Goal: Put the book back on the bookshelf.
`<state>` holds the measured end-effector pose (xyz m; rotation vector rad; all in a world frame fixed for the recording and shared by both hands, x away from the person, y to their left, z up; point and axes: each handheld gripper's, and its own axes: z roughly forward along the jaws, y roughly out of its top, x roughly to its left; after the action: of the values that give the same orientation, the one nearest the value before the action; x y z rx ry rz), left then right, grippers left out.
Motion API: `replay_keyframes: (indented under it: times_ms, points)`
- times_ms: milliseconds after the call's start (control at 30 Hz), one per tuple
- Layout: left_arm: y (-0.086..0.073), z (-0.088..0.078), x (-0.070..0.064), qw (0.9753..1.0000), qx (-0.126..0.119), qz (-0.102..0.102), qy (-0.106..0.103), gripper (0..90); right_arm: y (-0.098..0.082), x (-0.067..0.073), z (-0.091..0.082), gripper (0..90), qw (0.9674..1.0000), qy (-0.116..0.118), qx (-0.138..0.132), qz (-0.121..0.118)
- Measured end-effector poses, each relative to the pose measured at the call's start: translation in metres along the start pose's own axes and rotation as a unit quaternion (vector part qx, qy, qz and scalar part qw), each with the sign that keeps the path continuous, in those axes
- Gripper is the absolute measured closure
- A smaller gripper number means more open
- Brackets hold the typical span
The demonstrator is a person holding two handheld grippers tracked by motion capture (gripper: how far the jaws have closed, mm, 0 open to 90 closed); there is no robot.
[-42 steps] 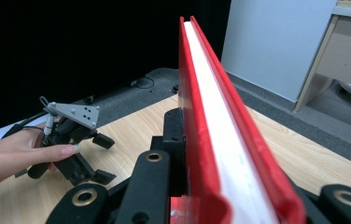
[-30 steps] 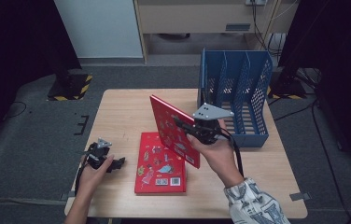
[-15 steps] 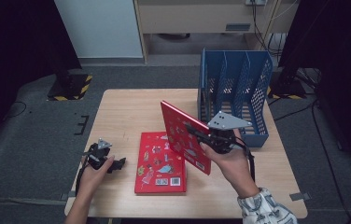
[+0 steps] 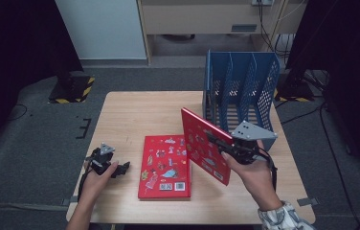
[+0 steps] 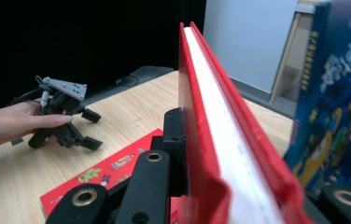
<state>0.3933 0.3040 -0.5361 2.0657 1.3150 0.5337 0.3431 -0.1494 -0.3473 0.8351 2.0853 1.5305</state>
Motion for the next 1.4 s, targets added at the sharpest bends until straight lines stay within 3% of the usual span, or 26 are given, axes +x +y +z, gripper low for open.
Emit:
replay_keyframes:
  times_ms: [300,500,800,1400]
  points:
    - [0.000,0.001,-0.001,1.0000,-0.003,-0.002,0.001,0.0,-0.013,-0.009,-0.032,79.3,0.9997,-0.020,-0.002,0.011]
    - [0.000,0.001,0.000,1.0000,-0.002,0.000,0.001,0.0,-0.016,-0.016,-0.050,79.3,0.9989,-0.035,-0.002,0.031]
    - [0.000,0.001,-0.001,1.0000,-0.003,-0.002,0.001,0.0,0.008,-0.026,-0.063,79.3,0.9977,-0.049,-0.009,0.046]
    - [0.000,0.001,-0.001,1.0000,-0.006,-0.002,0.002,0.0,0.065,-0.043,-0.080,79.3,0.9952,-0.086,-0.019,0.043]
